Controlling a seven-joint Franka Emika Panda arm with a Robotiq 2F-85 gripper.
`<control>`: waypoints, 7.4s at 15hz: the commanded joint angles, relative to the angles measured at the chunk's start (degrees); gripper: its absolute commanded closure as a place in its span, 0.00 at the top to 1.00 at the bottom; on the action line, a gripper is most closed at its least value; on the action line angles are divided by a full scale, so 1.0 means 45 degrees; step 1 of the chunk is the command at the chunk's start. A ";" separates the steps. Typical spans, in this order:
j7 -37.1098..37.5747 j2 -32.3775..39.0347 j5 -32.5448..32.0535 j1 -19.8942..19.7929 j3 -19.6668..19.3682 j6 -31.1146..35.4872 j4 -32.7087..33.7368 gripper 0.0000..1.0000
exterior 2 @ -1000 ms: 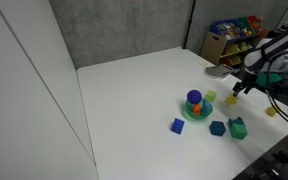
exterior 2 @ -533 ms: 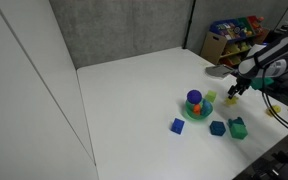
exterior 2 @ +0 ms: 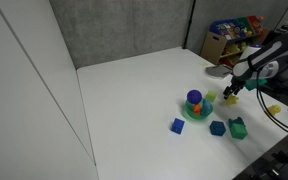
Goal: Put the yellow block on the right side of the table and put the yellow toy on the left on top of the yellow block
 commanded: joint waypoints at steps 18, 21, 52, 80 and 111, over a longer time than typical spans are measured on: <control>0.0182 -0.1714 0.0041 0.0260 0.0636 -0.1822 -0.0145 0.11; 0.0159 -0.2288 0.0222 0.0373 0.0881 -0.2239 -0.0056 0.08; 0.1096 -0.0033 -0.0091 0.1268 0.0448 -0.2673 0.2856 0.05; 0.0691 -0.4096 0.0092 0.1365 0.0998 -0.4464 -0.0179 1.00; 0.3834 -1.6947 -0.1128 0.2993 0.0302 -0.9960 -0.6749 1.00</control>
